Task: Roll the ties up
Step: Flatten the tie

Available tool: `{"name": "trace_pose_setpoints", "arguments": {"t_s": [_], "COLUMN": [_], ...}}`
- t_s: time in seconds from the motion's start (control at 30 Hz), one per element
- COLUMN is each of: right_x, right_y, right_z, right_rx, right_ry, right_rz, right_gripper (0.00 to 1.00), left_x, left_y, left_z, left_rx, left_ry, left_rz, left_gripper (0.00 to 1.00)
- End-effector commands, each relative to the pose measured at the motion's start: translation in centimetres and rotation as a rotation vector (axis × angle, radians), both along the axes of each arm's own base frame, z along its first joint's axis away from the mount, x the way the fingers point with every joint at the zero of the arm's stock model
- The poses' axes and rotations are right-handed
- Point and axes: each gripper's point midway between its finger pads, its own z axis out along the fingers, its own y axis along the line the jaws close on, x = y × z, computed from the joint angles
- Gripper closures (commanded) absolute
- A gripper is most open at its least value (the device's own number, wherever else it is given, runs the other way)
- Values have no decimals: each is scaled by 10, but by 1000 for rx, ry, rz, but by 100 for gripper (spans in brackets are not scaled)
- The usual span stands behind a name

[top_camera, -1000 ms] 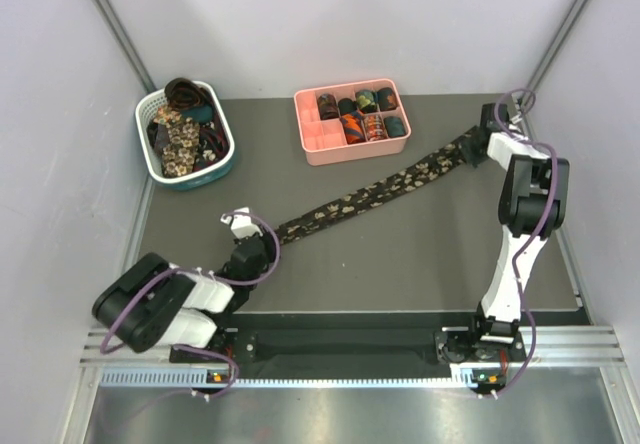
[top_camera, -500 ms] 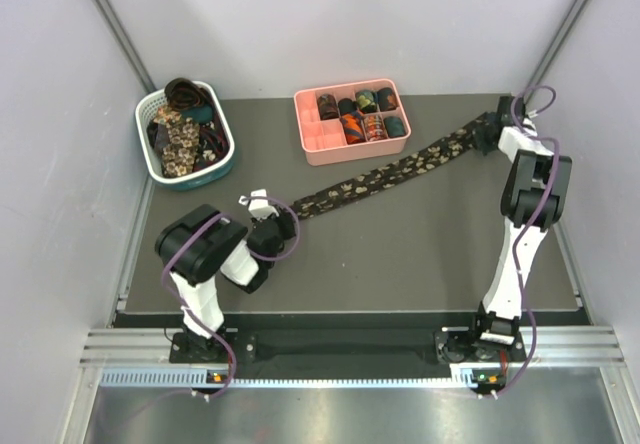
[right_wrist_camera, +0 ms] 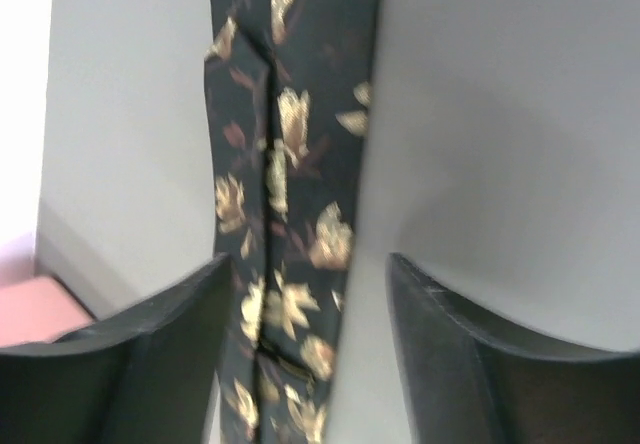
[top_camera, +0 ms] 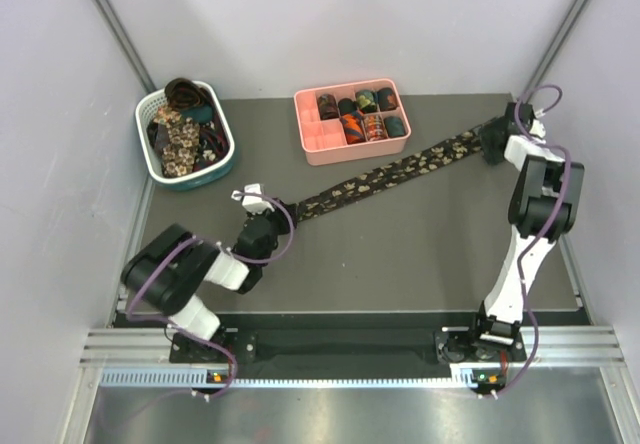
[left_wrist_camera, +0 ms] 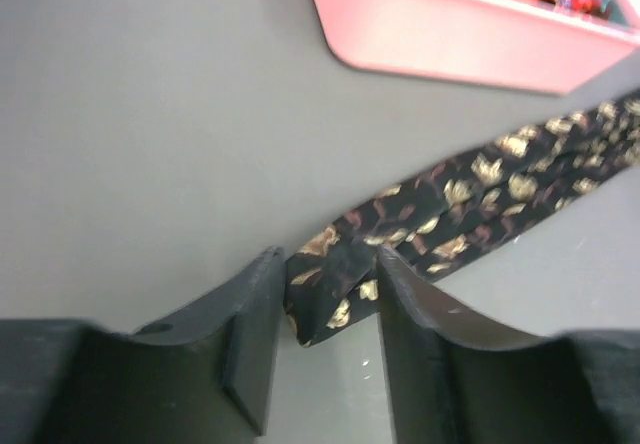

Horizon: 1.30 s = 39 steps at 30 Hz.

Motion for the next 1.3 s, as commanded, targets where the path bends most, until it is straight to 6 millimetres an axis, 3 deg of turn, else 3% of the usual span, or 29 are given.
{"name": "trace_pose_setpoints", "arguments": {"t_s": [0.0, 0.07, 0.1, 0.13, 0.2, 0.27, 0.33, 0.37, 0.4, 0.43, 0.47, 0.6, 0.63, 0.67, 0.7, 0.73, 0.77, 0.8, 0.83, 0.87, 0.93, 0.97, 1.03, 1.07, 1.27], "right_x": [-11, -24, -34, -41, -56, -67, -82, -88, -94, -106, -115, -149, -151, -158, -145, -149, -141, -151, -154, -141, -150, -138, -144, -139, -142], "right_y": [-5, -2, 1, 3, 21, 42, 67, 90, 98, 115, 142, 171, 188, 198, 213, 231, 241, 247, 258, 270, 290, 303, 319, 327, 351], "right_z": [64, 66, 73, 72, 74, 73, 71, 70, 78, 75, 87, 103, 100, 82, 93, 87, 83, 69, 65, 68, 57, 59, 40, 45, 31], "right_rx": [-111, -147, -158, -169, -164, -166, -161, -172, -187, -219, -238, -291, -222, -177, -129, -79, -69, -59, -92, -99, -92, -78, -63, -49, -11], "right_ry": [-74, -39, -36, -17, -14, 2, 21, 38, 33, 75, 58, 7, -31, -56, -161, -149, -117, -18, 25, 49, 146, 155, 240, 231, 251], "right_rz": [23, 36, 36, 36, 84, 125, 186, 223, 229, 251, 301, 281, 339, 400, 448, 490, 493, 478, 465, 449, 439, 436, 430, 419, 347], "right_gripper": [32, 20, 8, 2, 0, 5, 7, 6, 5, 5, 5, 0, 0, 0, 0, 3, 8, 8, 7, 4, 4, 5, 4, 3, 2], "left_x": [-1, 0, -5, -7, -13, -10, -13, -7, -5, -1, 0, 5, 8, 8, 8, 12, 13, 15, 19, 19, 18, 20, 18, 19, 17], "left_y": [13, 22, 28, 31, 42, 47, 48, 45, 41, 40, 38, 29, 27, 26, 21, 17, 15, 14, 9, 7, 6, 4, 3, 1, -6], "left_z": [3, 16, 9, 17, 12, 25, 18, 26, 27, 29, 29, 34, 37, 37, 32, 35, 32, 24, 29, 24, 22, 24, 22, 22, 7], "left_rx": [8, 6, 28, 10, 21, -3, 28, 34, 48, 64, 64, 47, 39, 47, 52, 56, 77, 94, 97, 112, 115, 116, 114, 112, 107], "left_ry": [74, 87, 126, 117, 167, 175, 246, 244, 257, 276, 290, 277, 247, 242, 257, 255, 273, 302, 302, 313, 310, 289, 289, 285, 339], "left_rz": [73, 131, 149, 167, 214, 258, 262, 248, 229, 229, 220, 155, 133, 122, 92, 72, 60, 59, 39, 26, 15, 1, -8, -18, -51], "left_gripper": [50, 45, 34, 28, 13, 1, 1, 1, 1, 1, 1, 1, 1, 1, 1, 1, 1, 1, 1, 1, 1, 1, 1, 1, 6]}}
